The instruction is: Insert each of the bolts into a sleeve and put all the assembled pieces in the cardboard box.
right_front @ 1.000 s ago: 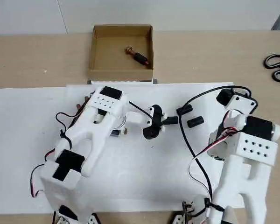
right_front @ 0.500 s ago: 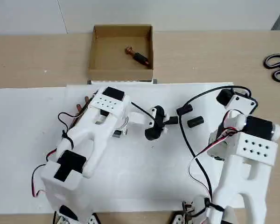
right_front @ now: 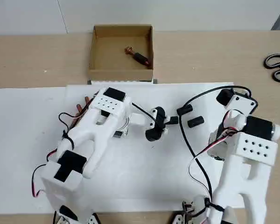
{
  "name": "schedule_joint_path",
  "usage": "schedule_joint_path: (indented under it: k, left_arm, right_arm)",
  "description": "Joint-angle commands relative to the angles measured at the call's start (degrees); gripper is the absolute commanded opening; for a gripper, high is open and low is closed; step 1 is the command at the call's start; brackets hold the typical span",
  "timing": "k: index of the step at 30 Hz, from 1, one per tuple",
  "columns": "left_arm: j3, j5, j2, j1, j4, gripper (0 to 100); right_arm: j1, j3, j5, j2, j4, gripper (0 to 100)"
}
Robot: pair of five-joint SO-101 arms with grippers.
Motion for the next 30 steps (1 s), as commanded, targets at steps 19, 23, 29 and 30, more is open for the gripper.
schedule_joint_path:
  k: [19,23,29,30]
  left_arm:
    - [-35.6,16.9,-0.4,-9.2,20.7,1]
    - [-41.9,26.4,-0.4,-10.3,22.4,1]
    - [-51.1,45.6,-0.9,-12.7,22.4,1]
    - [-52.8,47.3,-1.9,-13.1,22.4,1]
  right_arm:
    - [-0.7,-0.4,-0.4,-1.9,-0.2,0.2]
    - [-3.5,-0.4,-0.4,-1.9,-0.2,0.2]
    - [-8.0,-0.5,-0.6,-2.1,-0.1,0.2]
    - [-8.9,-0.5,-0.7,-2.5,-0.1,0.2]
